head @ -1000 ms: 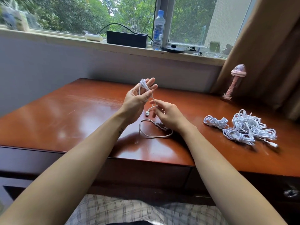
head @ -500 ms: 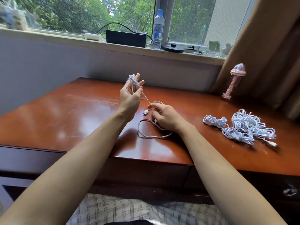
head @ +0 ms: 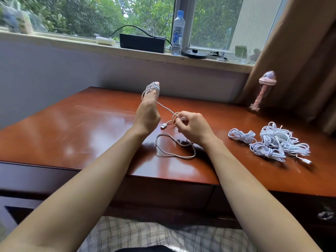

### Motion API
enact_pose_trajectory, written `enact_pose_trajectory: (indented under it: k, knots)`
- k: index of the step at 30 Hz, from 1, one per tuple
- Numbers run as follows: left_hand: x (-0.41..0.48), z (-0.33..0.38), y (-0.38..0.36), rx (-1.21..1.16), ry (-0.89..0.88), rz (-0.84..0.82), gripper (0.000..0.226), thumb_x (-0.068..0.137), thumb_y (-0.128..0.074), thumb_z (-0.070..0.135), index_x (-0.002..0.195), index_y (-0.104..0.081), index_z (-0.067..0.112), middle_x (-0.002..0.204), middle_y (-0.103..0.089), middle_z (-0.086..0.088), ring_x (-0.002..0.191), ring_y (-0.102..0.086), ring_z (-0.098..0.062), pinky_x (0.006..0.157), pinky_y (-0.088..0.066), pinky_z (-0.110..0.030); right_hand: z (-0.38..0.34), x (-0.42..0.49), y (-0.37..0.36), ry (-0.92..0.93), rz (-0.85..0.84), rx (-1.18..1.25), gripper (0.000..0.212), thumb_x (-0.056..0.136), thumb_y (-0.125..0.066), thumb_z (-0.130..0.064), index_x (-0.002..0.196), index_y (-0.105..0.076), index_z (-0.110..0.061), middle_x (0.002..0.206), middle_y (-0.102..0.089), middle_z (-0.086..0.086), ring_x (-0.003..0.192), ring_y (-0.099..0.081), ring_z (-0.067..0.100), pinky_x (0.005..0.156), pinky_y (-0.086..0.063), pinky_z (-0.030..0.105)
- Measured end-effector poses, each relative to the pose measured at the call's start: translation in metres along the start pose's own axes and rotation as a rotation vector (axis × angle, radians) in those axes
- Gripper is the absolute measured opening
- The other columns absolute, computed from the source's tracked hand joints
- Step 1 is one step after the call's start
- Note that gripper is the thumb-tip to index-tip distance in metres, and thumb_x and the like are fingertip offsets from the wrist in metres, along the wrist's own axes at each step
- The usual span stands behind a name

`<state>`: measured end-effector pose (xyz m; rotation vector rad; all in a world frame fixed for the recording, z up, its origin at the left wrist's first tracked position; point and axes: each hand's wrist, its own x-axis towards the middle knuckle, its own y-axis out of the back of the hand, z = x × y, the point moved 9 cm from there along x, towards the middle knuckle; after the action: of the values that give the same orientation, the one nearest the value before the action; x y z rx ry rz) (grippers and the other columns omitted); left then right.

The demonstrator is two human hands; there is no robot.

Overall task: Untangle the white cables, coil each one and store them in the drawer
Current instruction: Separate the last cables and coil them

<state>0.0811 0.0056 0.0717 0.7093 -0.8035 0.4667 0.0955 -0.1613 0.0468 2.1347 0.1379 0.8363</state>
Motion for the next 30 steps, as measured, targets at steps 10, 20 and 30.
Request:
enact_pose_trajectory:
  k: [10,20,30]
  knots:
    - [-0.005,0.008,-0.014,0.213,-0.182,-0.129,0.031,0.085,-0.07,-0.003,0.114,-0.062,-0.003,0.109,-0.07,-0.019,0.102,-0.064,-0.038,0.089,-0.048,-0.041,0.0,-0.003,0.029,0.005,0.195,0.28,0.008,0.08,-0.063,-0.013,0.086,-0.063,-0.018,0.066,-0.059,-0.01,0.058,-0.056,0.01,0.062,-0.047,0.026]
    - [-0.007,-0.014,-0.012,0.272,0.014,-0.19,0.009,0.096,-0.063,0.008,0.102,-0.065,0.002,0.095,-0.072,-0.025,0.089,-0.062,-0.046,0.065,-0.031,-0.038,0.016,0.001,0.037,-0.039,0.279,0.297,0.016,0.094,-0.057,-0.011,0.097,-0.068,-0.022,0.087,-0.073,-0.002,0.077,-0.068,0.013,0.07,-0.055,0.03]
    - [-0.012,-0.025,-0.005,0.051,0.163,-0.163,0.028,0.095,-0.069,0.017,0.076,-0.048,0.017,0.074,-0.065,-0.013,0.068,-0.05,-0.037,0.061,-0.032,-0.032,0.026,0.003,0.035,-0.084,0.266,0.332,0.02,0.098,-0.059,-0.005,0.102,-0.073,-0.018,0.086,-0.076,-0.003,0.071,-0.072,0.01,0.071,-0.061,0.032]
